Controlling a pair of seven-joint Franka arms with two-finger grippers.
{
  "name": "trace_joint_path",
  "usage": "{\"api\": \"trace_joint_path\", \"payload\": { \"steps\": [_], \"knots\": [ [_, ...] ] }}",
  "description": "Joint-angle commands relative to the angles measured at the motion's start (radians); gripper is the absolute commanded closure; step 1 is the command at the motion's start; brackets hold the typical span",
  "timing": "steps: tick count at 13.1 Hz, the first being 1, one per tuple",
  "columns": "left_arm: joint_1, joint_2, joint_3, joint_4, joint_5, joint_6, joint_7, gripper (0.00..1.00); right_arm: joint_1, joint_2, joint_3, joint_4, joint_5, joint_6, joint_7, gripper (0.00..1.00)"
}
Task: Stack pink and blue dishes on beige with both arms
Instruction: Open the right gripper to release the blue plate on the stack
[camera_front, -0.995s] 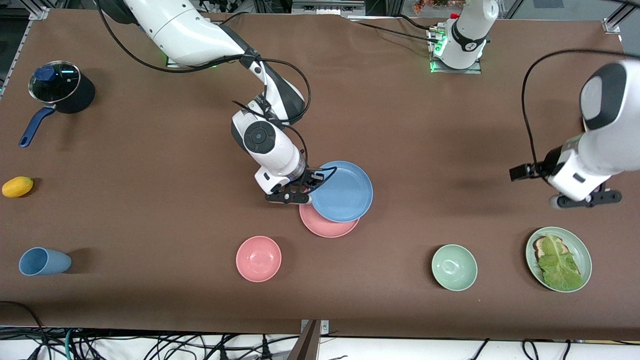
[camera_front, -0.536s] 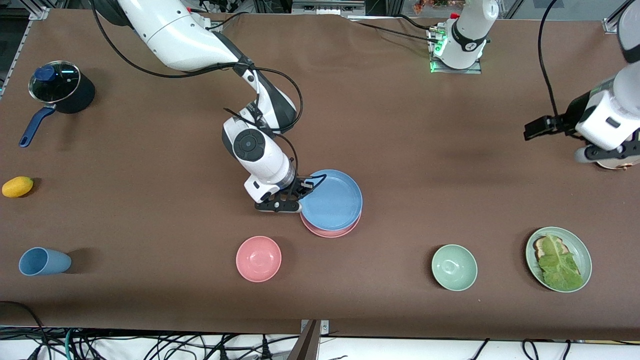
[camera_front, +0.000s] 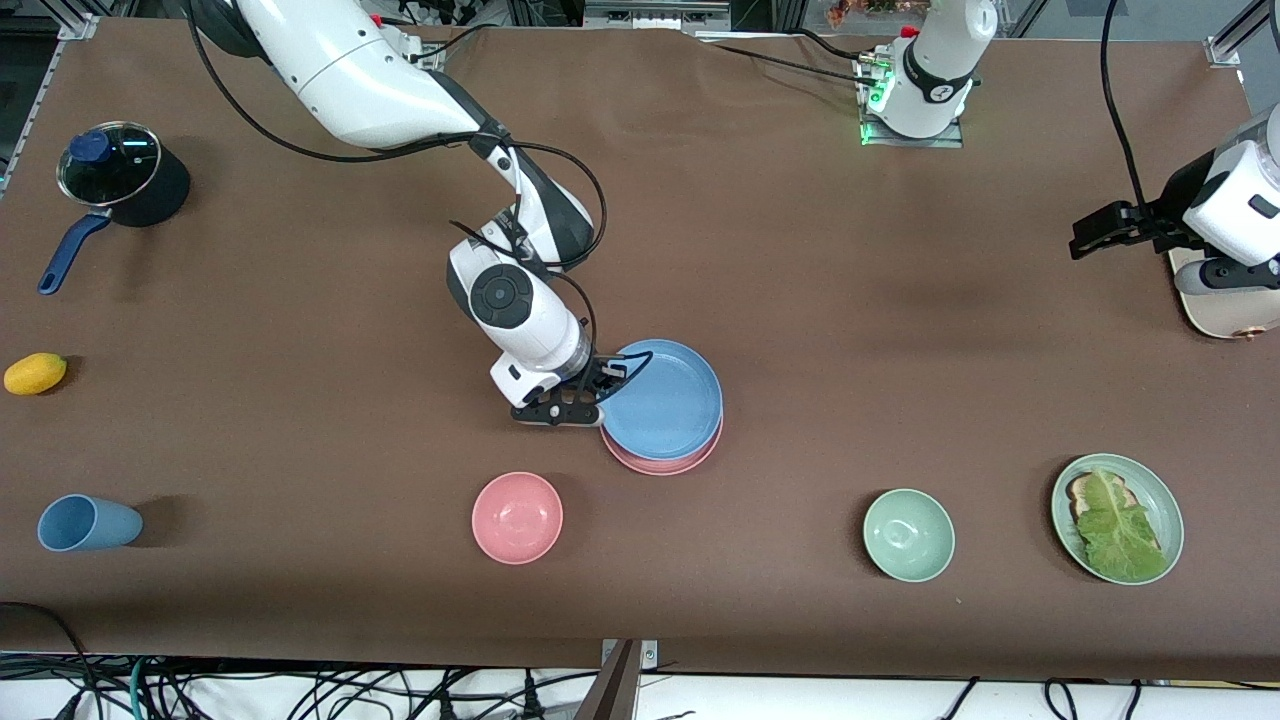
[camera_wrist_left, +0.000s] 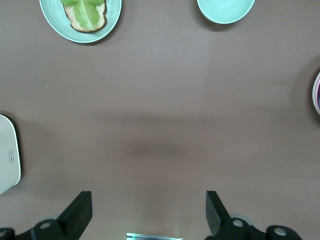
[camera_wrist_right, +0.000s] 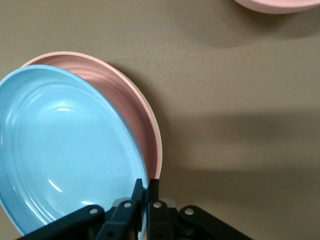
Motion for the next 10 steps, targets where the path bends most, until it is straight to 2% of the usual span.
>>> {"api": "trace_joint_path", "payload": {
  "steps": [1,2,3,6,8,10],
  "knots": [
    [-0.004,-0.015,-0.008,-0.010,-0.017,-0.008,0.032,0.00,-0.004,0.017,0.009,0.036,-0.011,-0.001,-0.015,0.52],
    [-0.004,-0.016,-0.008,-0.006,-0.017,-0.008,0.035,0.00,-0.005,0.014,0.009,0.036,-0.006,-0.004,-0.007,0.40],
    [-0.004,-0.020,-0.008,-0.006,-0.015,-0.008,0.039,0.00,-0.002,0.006,0.009,0.036,-0.015,-0.010,-0.005,0.03],
    [0.000,-0.018,-0.006,0.012,-0.005,-0.010,0.087,0.00,-0.011,-0.030,-0.005,0.036,-0.031,-0.075,-0.008,0.00],
    [0.002,-0.001,-0.002,0.020,-0.005,-0.010,0.090,0.00,-0.014,-0.092,-0.052,0.035,-0.032,-0.148,-0.013,0.00],
    [0.002,0.003,0.001,0.026,-0.005,-0.008,0.093,0.00,-0.014,-0.151,-0.129,0.035,-0.031,-0.237,-0.039,0.00]
  ]
}}
